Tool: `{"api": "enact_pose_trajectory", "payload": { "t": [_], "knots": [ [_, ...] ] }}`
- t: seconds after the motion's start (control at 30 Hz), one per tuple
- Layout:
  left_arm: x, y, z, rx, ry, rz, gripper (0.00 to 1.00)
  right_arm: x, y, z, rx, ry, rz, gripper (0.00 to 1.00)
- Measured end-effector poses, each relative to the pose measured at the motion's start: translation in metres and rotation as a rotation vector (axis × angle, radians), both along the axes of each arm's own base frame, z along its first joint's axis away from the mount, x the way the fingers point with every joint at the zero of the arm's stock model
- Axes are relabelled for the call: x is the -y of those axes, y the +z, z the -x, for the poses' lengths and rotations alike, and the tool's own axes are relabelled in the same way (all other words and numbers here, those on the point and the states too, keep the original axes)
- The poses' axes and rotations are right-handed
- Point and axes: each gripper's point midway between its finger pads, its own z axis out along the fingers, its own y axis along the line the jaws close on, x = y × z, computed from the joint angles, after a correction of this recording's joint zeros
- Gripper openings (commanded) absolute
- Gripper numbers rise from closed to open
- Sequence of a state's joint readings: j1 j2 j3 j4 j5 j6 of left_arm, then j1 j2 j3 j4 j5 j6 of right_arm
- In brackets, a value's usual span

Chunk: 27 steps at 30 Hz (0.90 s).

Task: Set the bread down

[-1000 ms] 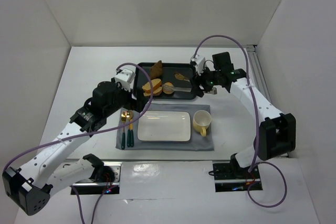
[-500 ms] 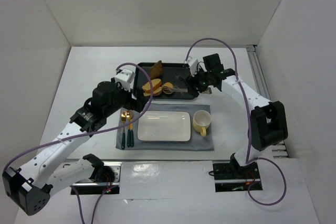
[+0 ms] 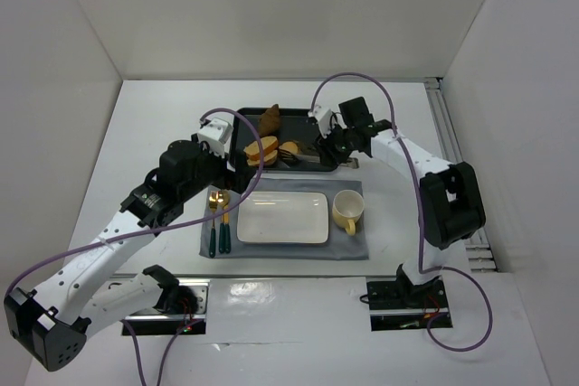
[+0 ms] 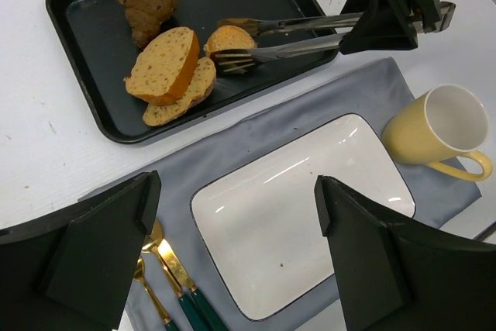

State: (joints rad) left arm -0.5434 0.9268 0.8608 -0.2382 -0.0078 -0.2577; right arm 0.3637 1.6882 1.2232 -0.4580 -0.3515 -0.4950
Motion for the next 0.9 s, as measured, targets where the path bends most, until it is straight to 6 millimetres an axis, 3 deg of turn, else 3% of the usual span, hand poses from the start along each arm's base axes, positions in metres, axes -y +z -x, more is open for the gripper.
{"api": "enact_pose_trajectory", "payload": {
  "t": [0.17,0.27,0.5,0.6,0.7,0.9],
  "knots": [
    [0.000,0.000,0.000,0.000,0.000,0.000,1.00,-0.003,0.004,0.002,0.010,0.008,-0.002,0.39],
    [0.000,0.000,0.000,0.000,0.001,0.000,1.00,0.000,0.014,0.005,0.033,0.003,-0.003,0.39],
    [-0.001,0.000,0.000,0.001,0.004,-0.001,1.00,0.006,0.078,0.032,0.160,0.038,-0.049,0.38],
    [-0.001,0.000,-0.001,0.001,0.006,-0.002,1.00,0.002,0.096,0.059,0.204,0.110,-0.069,0.37],
    [-0.002,0.000,-0.001,0.003,0.014,-0.005,1.00,-0.006,0.088,0.090,0.176,0.209,-0.063,0.37],
    [-0.013,0.000,-0.008,0.014,0.081,-0.025,1.00,-0.019,0.044,0.149,0.038,0.395,0.017,0.37]
  ]
}}
